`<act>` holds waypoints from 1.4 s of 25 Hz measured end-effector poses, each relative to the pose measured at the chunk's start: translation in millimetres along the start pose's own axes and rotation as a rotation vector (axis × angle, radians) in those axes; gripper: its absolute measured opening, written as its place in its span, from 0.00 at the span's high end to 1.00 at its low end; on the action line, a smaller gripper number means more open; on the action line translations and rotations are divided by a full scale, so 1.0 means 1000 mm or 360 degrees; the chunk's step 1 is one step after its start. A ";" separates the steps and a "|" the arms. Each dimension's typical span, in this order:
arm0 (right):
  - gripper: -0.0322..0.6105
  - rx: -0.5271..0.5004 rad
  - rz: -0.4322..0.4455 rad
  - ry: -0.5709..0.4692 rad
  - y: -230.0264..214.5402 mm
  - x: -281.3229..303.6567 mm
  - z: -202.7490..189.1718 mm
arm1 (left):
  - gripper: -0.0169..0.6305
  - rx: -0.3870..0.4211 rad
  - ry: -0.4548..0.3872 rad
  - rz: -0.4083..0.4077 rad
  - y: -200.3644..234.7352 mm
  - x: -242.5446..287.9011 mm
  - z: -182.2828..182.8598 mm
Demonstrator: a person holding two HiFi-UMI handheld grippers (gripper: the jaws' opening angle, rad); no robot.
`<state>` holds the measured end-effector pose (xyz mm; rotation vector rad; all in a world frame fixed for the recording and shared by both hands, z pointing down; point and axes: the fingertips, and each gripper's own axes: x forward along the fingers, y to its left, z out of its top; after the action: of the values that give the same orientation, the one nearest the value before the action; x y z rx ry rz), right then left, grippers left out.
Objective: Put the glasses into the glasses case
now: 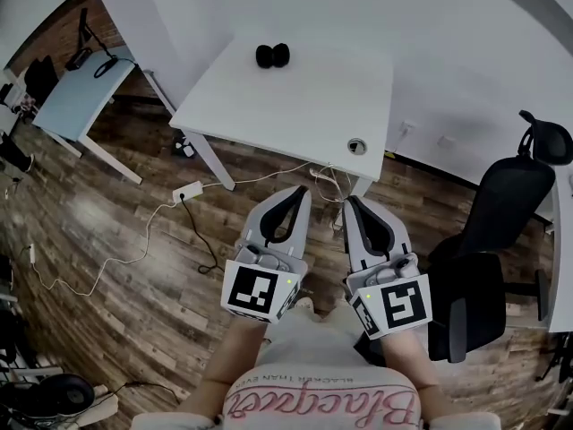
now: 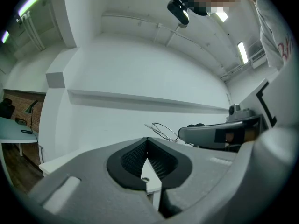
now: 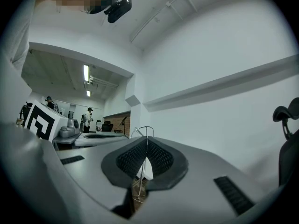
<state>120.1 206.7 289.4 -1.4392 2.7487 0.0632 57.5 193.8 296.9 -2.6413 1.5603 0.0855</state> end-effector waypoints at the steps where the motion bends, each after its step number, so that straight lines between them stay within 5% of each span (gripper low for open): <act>1: 0.93 0.0002 0.0005 0.0004 0.002 0.005 -0.001 | 0.97 -0.0004 0.0006 0.0004 0.005 -0.001 -0.001; 18: 0.93 0.0051 0.0139 0.0001 -0.001 0.111 -0.015 | 0.97 -0.0021 0.0049 0.0188 0.098 0.029 -0.023; 35: 0.93 0.0056 0.0228 0.0041 -0.047 0.290 -0.024 | 0.97 -0.0021 0.0084 0.0231 0.235 0.159 -0.036</act>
<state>-6.6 -59.7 297.3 -1.2418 2.8542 0.0008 -70.9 -60.9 311.0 -2.5568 1.7731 0.0343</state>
